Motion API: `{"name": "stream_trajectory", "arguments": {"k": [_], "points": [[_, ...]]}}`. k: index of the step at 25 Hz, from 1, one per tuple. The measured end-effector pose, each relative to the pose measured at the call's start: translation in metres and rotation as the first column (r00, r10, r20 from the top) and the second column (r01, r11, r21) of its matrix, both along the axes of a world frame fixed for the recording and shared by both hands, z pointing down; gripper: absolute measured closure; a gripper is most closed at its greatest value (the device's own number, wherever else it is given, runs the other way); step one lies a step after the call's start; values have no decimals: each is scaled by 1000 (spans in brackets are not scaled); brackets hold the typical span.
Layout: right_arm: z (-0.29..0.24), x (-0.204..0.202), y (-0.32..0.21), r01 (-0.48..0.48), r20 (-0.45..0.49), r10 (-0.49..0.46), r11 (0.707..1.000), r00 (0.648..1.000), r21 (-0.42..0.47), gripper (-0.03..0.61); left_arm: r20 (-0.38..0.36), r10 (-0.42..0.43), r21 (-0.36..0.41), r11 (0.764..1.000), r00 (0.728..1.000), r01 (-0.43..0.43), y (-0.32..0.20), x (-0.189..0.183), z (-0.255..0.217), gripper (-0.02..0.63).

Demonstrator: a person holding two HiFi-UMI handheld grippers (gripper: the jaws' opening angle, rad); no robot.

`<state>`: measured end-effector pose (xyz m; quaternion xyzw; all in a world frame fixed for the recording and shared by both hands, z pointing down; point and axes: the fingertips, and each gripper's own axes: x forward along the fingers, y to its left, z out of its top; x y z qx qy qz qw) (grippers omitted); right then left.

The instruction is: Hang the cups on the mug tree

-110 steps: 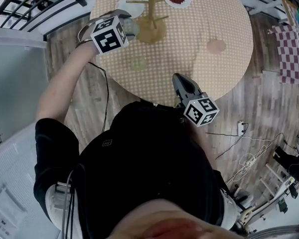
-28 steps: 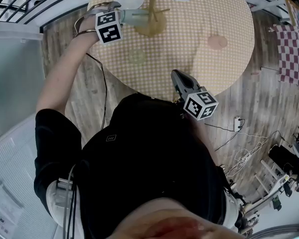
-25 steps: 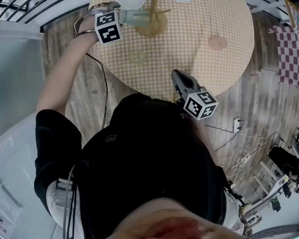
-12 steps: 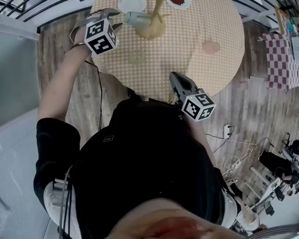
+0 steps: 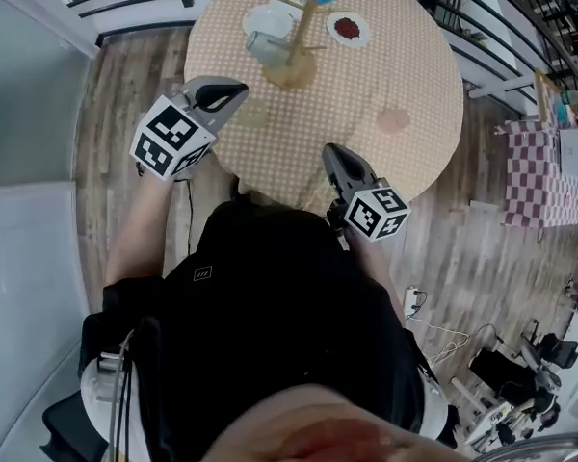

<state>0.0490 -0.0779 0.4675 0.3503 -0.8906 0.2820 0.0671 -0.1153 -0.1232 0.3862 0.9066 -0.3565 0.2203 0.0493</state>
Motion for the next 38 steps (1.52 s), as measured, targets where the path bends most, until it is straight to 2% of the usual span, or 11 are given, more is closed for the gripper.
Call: {"name": "stream_trajectory", "arguments": {"k": [3,6,8,12,17,19,21,24,27,32,38], "points": [[-1,24,17,38,23,-38,999,999,4,560,-176,3,91,996,984,13,27,42,-42,606],[5,43,40,85,54,-84,996,995,-16,560,-349,53,144,990,936,-3,71,85,-71,606],[8,51,55,133,71,-131,991,989,-30,560,-414,49,141,990,909,10,94,110,-80,606],[6,63,81,219,69,-216,975,974,-34,560,-490,-4,125,989,872,74,123,141,-75,604],[-30,59,91,214,64,-217,975,974,53,560,-498,39,72,997,866,-4,155,164,-52,606],[-44,56,92,196,56,-202,976,978,94,560,-516,50,53,998,855,-26,158,168,-48,606],[-56,52,91,175,51,-182,977,982,119,560,-506,64,65,997,860,-36,158,168,-51,607],[-65,44,94,160,51,-168,978,984,132,560,-449,75,119,993,891,-24,157,159,-61,607],[-68,30,95,167,21,-172,974,985,155,560,-428,54,148,989,902,11,154,138,-66,607],[-78,11,85,153,-2,-156,968,988,199,560,-434,23,161,986,901,52,146,105,-68,607],[-75,-5,84,196,-22,-196,958,980,210,560,-428,4,152,986,904,68,147,94,-61,609]]}}
